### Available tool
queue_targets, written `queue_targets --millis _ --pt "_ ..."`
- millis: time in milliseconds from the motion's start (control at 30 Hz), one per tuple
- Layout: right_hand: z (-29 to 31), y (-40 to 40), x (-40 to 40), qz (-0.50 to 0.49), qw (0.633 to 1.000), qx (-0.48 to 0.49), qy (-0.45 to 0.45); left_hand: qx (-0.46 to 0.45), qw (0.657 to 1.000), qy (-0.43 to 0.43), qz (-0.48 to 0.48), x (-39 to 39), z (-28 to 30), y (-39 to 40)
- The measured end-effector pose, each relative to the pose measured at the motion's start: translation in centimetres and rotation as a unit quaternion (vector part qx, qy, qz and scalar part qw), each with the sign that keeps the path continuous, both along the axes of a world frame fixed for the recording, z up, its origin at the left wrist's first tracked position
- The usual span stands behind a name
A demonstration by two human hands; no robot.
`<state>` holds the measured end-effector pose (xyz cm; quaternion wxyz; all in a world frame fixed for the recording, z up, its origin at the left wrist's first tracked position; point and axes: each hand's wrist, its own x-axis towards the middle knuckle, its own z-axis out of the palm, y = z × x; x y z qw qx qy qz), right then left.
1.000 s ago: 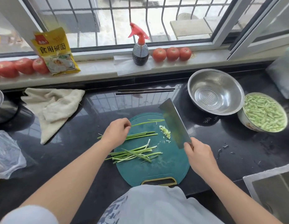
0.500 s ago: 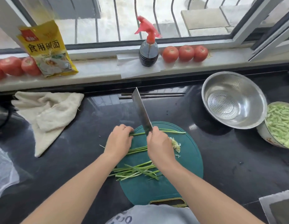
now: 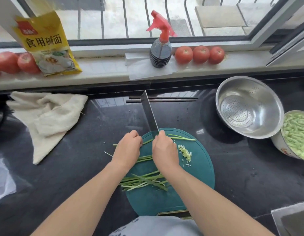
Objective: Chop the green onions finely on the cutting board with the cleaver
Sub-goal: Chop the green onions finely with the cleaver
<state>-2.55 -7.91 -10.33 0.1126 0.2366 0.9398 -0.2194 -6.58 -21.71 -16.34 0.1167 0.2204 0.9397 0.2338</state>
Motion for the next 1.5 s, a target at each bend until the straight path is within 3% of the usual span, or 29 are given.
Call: queue_targets --millis 267,467,633,800,967,1300,1367,1433,1500 --pt "0.7 0.3 0.2 -0.015 0.999 -0.030 -0.008 -0.065 0.997 -0.033 0.033 1.7 2.2 -1.6" --pt "4.1 3.8 2.0 -0.062 0.984 -0.162 0.035 0.018 0.989 -0.043 0.144 2.6 5.8 -1.2" --pt "6.2 11.4 6.9 -0.144 0.973 -0.167 0.075 0.034 0.999 0.006 -0.032 0.9 6.0 5.6" --pt "5.3 16.6 10.5 -0.225 0.962 -0.148 0.051 -0.058 0.984 0.043 -0.165 -0.7 3.9 12.7" --pt "5.1 18.8 12.2 -0.238 0.958 -0.149 0.050 -0.118 0.965 0.044 -0.231 -1.7 2.5 14.6" --pt "5.3 18.2 10.9 -0.181 0.969 -0.164 0.039 -0.200 0.944 0.067 -0.253 -2.1 3.8 14.6" --pt "5.4 18.0 10.7 -0.176 0.970 -0.163 0.041 -0.165 0.963 0.032 -0.209 -2.2 4.0 14.0" --pt "5.5 17.9 10.8 -0.176 0.970 -0.163 0.045 -0.068 0.989 -0.046 -0.119 -2.2 4.7 13.0" --pt "5.4 17.6 10.8 -0.171 0.971 -0.163 0.039 0.008 0.993 -0.109 -0.046 -2.0 6.1 11.5"
